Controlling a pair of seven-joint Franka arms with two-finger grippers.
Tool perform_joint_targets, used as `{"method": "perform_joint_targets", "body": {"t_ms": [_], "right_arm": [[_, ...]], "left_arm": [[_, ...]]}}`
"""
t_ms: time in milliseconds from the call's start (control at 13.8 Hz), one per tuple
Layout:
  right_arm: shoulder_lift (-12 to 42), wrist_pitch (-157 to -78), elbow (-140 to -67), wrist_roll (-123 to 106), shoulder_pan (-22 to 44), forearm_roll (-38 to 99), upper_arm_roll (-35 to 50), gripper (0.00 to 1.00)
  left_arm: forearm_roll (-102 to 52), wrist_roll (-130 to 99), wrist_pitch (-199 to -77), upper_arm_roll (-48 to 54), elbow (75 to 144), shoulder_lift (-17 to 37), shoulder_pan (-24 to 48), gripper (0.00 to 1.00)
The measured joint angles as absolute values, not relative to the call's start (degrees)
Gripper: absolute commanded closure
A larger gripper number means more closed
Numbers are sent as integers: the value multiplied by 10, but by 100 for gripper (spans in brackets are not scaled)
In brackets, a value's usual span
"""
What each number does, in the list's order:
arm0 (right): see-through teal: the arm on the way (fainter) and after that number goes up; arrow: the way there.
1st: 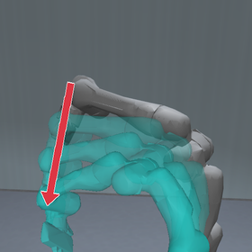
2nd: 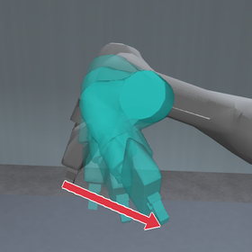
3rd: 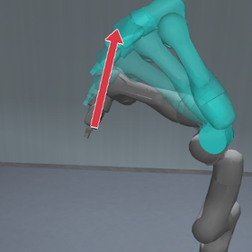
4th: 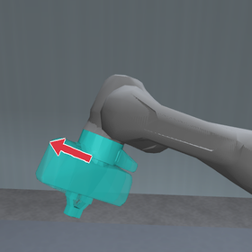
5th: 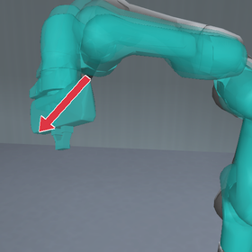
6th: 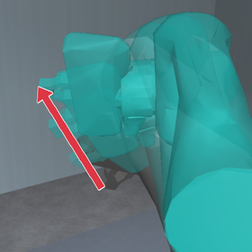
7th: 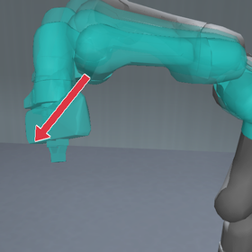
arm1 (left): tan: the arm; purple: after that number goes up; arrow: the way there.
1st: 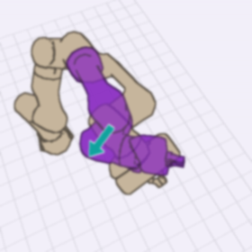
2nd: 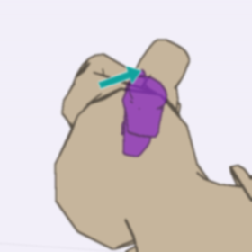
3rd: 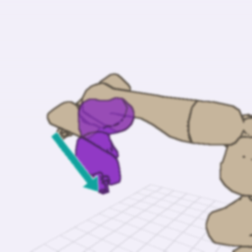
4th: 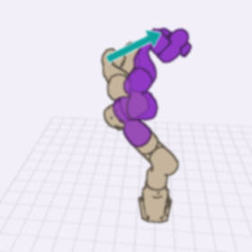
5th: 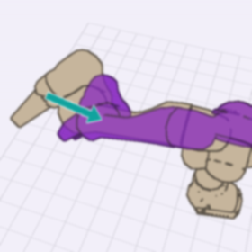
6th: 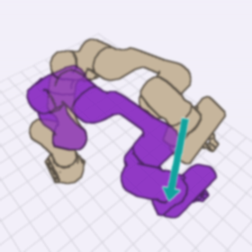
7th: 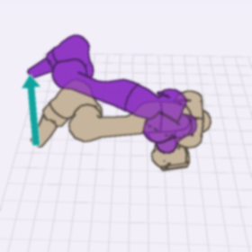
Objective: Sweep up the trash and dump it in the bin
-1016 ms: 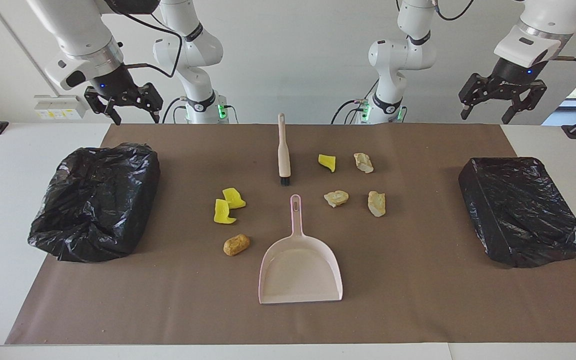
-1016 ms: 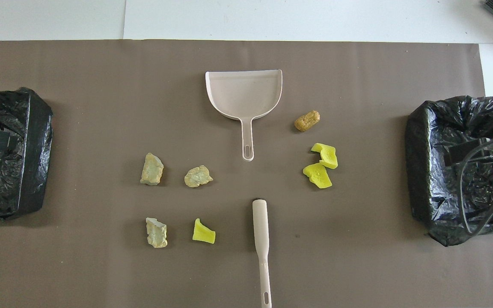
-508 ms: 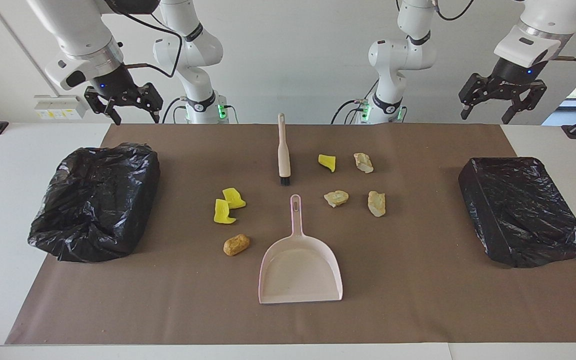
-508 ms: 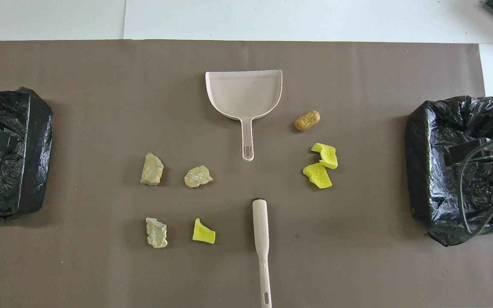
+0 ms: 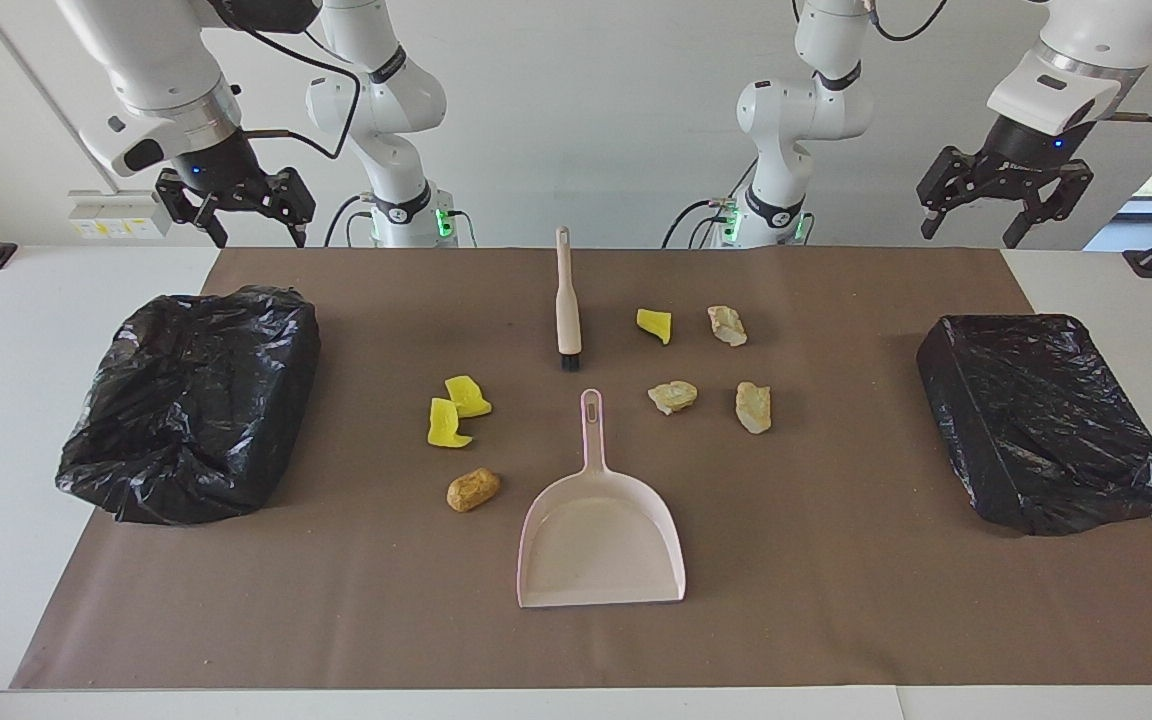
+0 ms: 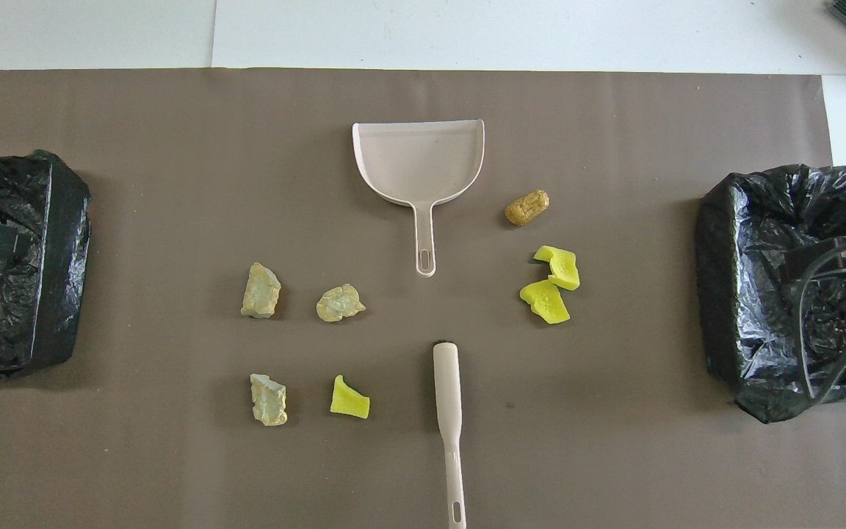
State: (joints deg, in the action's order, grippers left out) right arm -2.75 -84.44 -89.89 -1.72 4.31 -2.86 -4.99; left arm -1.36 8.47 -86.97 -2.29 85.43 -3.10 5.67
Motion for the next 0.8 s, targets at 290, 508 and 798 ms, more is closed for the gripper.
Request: {"method": "perform_joint_targets", "body": {"t_ms": [290,508,798], "right_arm": [[-29,-847,-898,-17,43,-30,-50,0],[-35,-847,-886,-17,43,-30,-49,0],[-56,-847,-882,-17,44,-29,-47,0]], "left_arm": [[-14,85,-870,-19,854,-31,60,0],[-14,85,-870,-18,855,-31,77,0],[-14,42,-870,-16,875,-33,122,0]]}}
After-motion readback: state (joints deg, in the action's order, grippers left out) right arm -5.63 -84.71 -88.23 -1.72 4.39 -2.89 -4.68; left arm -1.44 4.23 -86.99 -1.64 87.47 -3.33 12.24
